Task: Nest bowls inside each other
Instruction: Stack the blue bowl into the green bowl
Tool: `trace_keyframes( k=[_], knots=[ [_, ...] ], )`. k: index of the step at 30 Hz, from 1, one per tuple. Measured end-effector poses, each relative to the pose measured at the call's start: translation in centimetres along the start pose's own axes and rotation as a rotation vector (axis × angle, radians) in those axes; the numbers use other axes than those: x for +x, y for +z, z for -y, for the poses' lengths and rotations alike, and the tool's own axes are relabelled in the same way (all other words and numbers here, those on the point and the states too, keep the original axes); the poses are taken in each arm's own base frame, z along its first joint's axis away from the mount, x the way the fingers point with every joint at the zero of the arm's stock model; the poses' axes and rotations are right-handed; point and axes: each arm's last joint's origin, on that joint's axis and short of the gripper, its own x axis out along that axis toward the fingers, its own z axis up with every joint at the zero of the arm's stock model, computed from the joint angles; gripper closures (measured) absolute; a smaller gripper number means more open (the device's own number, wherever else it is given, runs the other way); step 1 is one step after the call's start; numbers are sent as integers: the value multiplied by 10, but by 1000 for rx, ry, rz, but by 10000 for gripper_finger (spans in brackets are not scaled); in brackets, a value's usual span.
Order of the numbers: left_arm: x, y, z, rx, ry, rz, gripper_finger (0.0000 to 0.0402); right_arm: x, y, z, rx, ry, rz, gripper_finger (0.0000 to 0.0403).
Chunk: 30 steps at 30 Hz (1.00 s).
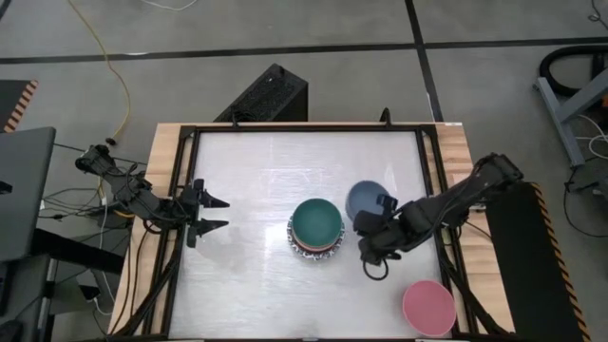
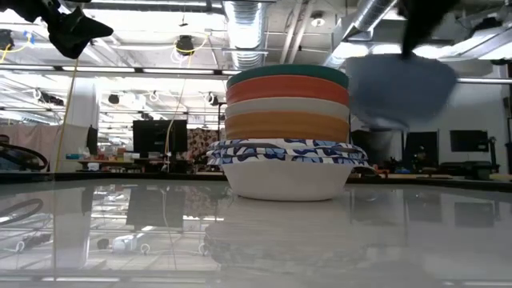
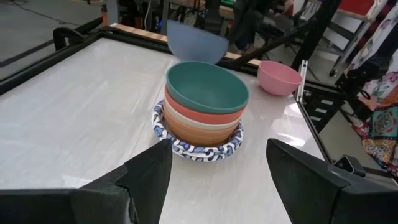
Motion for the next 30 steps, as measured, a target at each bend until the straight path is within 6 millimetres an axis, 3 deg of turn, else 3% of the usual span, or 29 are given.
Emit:
trace_keyframes(
  k=[6,18,30],
  knots=[
    [0,0,0,-5,4,2,150,-18,27,2,-177,-17,94,402],
    [0,0,0,-8,6,3,150,-16,76,-23,-415,11,119,403],
    [0,0,0,-28,7,3,150,3,86,-46,-482,140,38,403]
  ],
)
